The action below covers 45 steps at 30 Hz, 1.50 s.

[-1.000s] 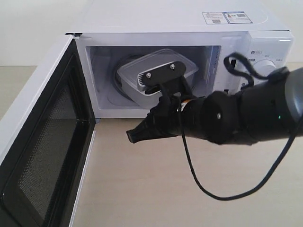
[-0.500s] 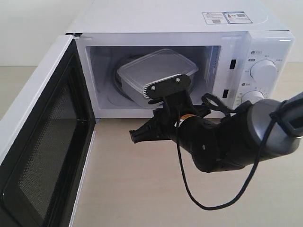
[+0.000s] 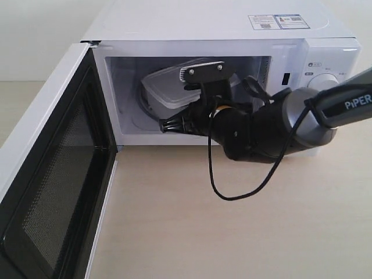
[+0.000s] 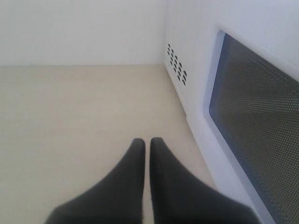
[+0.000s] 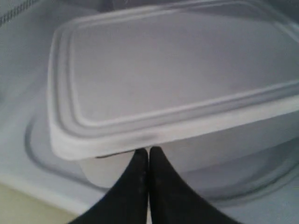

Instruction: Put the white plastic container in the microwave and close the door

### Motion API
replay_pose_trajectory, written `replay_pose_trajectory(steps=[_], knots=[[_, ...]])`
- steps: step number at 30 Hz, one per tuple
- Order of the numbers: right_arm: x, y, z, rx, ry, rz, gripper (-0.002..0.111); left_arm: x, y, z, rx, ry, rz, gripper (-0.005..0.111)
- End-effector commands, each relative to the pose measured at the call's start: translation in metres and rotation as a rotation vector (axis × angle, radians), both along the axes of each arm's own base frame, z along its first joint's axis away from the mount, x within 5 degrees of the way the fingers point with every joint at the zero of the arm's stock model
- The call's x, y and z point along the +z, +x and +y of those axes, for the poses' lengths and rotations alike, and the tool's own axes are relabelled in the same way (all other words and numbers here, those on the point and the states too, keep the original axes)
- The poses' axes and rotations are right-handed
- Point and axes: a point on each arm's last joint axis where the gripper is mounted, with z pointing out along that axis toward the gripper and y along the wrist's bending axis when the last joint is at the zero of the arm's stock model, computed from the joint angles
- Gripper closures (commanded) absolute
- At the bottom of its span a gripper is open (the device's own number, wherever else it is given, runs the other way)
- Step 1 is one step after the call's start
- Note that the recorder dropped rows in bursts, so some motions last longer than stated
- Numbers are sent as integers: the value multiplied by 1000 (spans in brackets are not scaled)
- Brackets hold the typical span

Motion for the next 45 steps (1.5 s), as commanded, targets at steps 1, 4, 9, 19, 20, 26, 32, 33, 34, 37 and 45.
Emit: replay_pose_trajectory(steps=[1,4,9,19,20,26,32,33,34,37,45], knots=[[-2,8,5,29,-12,29,108,-1,0,0,0,-6,-3,102],[-5,5,10,48,-17,44,108,-1,0,0,0,-6,-3,102],[-6,1,14,66,-21,55,108,-1,0,0,0,-6,-3,102],[26,-49,25,178,-26,7,108,-1,0,0,0,-6,-3,102],[26,-58,20,177,-29,3,108,-1,0,0,0,-6,-3,102],[26,-117,-20,183,-43,-32,108,-1,0,0,0,-6,-3,102],[39,-171,-62,188,55,-89,108,-1,0,0,0,-6,-3,102],[44,-178,-67,199,72,-105,108,-1,0,0,0,-6,-3,102],[46,-186,-73,209,81,-116,108,-1,0,0,0,-6,-3,102],[58,-198,-88,217,127,-158,108,-1,0,0,0,-6,-3,102],[73,-206,-98,227,172,-218,108,-1,0,0,0,-6,-3,102]])
